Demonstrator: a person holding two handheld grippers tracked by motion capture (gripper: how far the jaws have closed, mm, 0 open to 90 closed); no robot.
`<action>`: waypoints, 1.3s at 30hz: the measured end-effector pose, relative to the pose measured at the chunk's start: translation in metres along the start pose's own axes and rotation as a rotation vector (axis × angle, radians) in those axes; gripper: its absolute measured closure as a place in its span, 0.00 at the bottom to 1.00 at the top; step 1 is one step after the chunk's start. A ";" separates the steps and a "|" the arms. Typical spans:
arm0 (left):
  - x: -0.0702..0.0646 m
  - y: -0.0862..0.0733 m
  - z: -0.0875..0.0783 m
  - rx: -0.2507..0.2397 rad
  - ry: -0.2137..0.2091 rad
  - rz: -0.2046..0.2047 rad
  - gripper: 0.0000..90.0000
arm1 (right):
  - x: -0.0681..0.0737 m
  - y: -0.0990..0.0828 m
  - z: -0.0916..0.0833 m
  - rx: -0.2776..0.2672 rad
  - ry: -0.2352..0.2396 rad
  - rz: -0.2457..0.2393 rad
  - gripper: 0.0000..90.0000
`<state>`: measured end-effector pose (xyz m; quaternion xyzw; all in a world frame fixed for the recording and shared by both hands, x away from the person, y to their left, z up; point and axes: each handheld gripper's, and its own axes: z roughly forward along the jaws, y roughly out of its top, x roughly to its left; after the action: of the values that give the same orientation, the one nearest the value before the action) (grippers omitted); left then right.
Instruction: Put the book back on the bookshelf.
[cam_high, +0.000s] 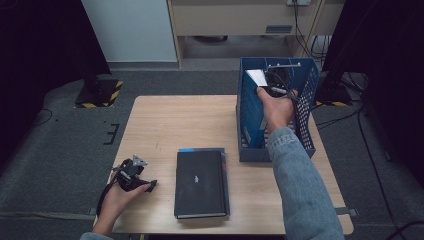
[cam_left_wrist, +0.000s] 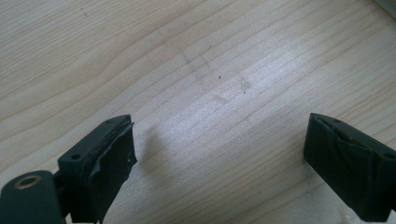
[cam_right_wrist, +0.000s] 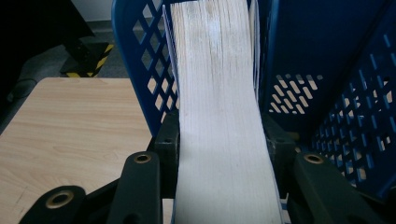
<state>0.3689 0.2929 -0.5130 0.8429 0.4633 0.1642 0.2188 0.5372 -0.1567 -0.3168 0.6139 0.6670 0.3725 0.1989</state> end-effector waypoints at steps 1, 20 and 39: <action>0.000 0.000 0.000 0.000 0.000 0.000 0.09 | 0.001 0.001 0.001 -0.002 -0.005 0.001 0.66; 0.000 0.000 -0.001 -0.007 0.000 -0.001 0.09 | 0.006 0.003 0.020 -0.045 -0.051 0.023 0.66; -0.001 0.001 0.000 -0.002 0.000 0.004 0.09 | 0.008 -0.005 0.020 -0.058 -0.055 0.039 0.65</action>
<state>0.3690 0.2917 -0.5124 0.8435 0.4615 0.1650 0.2196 0.5469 -0.1439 -0.3318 0.6307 0.6382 0.3784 0.2273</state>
